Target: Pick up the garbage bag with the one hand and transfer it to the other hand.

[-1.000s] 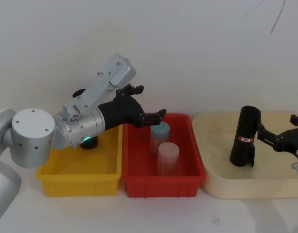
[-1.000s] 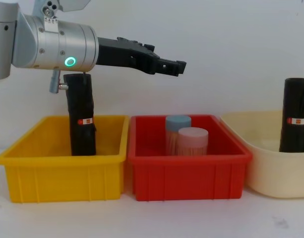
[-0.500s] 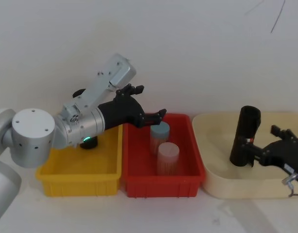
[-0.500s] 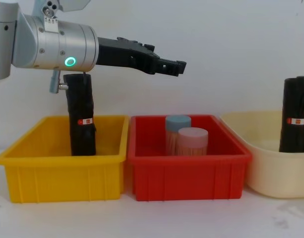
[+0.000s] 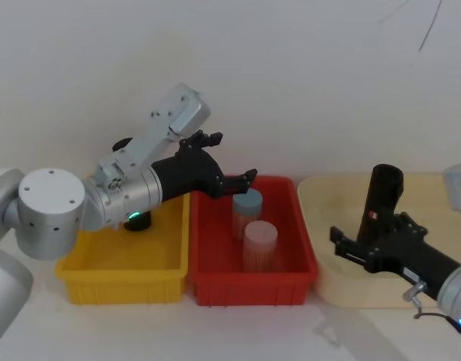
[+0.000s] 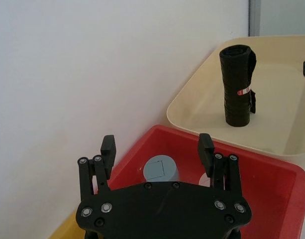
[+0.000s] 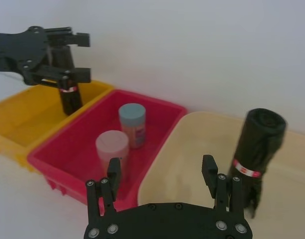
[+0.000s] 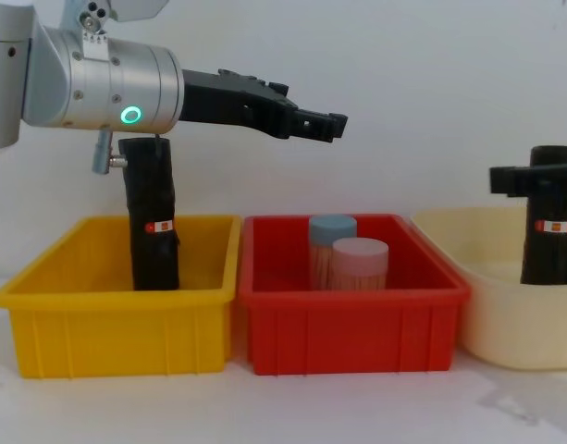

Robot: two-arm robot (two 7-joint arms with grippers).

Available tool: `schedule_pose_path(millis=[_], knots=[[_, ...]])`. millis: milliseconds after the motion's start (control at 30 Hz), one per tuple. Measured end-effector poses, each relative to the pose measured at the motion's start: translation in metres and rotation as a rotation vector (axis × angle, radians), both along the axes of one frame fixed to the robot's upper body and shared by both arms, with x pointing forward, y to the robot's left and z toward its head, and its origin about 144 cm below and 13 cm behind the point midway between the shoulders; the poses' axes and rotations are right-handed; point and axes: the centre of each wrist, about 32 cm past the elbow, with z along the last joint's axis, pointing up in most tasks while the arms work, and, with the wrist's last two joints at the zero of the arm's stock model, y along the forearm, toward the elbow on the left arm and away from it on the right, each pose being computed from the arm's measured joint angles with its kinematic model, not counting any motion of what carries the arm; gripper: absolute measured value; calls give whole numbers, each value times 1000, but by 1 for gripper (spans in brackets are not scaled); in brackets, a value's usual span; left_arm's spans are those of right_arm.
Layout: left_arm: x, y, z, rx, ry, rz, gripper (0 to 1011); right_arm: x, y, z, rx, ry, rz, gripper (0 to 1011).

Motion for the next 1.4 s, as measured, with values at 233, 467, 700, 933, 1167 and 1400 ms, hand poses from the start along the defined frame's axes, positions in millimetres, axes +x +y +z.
schedule_pose_path(millis=[233, 467, 700, 933, 1167, 1400], knots=[[0, 0, 0, 0, 0, 0, 1000, 5, 8, -1, -4, 15, 46, 999], [0, 0, 0, 0, 0, 0, 1000, 13, 17, -1, -18, 34, 107, 999], [0, 0, 0, 0, 0, 0, 1000, 21, 26, -2, -33, 48, 159, 999], [0, 0, 0, 0, 0, 0, 1000, 34, 37, -7, -54, 66, 198, 999], [0, 0, 0, 0, 0, 0, 1000, 45, 45, -13, -70, 78, 216, 999], [0, 0, 0, 0, 0, 0, 1000, 56, 53, -19, -86, 90, 223, 999]])
